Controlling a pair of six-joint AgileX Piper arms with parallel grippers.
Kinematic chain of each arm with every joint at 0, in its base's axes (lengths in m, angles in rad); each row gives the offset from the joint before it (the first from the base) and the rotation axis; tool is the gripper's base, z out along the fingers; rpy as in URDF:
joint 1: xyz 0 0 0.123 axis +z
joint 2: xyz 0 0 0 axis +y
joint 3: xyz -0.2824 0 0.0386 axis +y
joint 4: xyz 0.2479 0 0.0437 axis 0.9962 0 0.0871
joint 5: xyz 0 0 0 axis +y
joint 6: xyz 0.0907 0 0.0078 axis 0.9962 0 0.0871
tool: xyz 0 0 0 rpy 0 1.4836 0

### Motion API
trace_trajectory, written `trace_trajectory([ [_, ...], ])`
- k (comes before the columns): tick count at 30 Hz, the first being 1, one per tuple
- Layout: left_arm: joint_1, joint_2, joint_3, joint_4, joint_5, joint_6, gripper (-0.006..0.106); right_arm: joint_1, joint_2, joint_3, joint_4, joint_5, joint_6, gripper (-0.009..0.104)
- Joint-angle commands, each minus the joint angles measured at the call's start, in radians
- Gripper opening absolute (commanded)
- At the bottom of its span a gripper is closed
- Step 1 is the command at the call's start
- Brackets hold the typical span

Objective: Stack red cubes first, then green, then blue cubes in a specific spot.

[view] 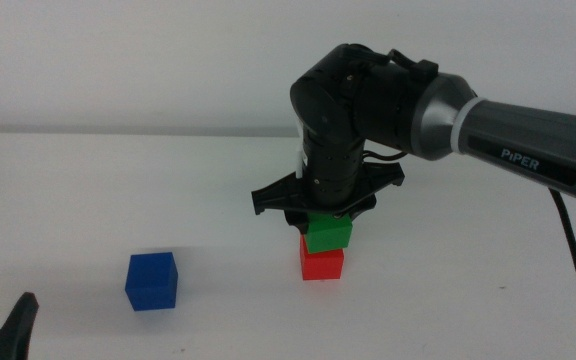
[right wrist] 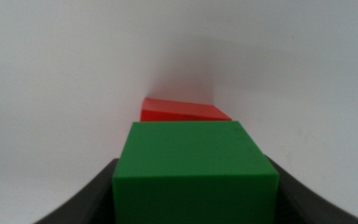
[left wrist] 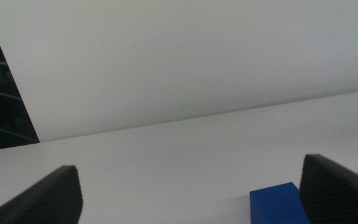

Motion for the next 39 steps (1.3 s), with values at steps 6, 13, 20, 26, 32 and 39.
trace_trajectory([
  [6,0.0,-0.04,0.042,-0.005,-0.013,-0.003,0.094,-0.001,0.0,0.004,0.005,-0.021,0.01,0.014],
  [13,0.0,-0.04,0.042,-0.005,-0.013,-0.003,0.094,-0.001,0.006,0.004,-0.002,-0.032,0.024,0.014],
  [20,0.0,-0.04,0.042,-0.005,-0.013,-0.003,0.094,-0.002,0.027,0.004,0.0,-0.026,0.026,0.014],
  [26,0.0,-0.04,0.042,-0.005,-0.013,-0.003,0.094,-0.007,0.029,0.004,0.0,-0.009,0.038,0.014],
  [32,0.0,-0.04,0.042,-0.005,-0.013,-0.003,0.094,-0.009,0.035,0.004,0.0,-0.014,0.043,0.02],
  [39,0.0,-0.04,0.042,-0.005,-0.013,-0.003,0.094,-0.013,0.05,0.005,0.001,-0.032,0.043,0.05],
])
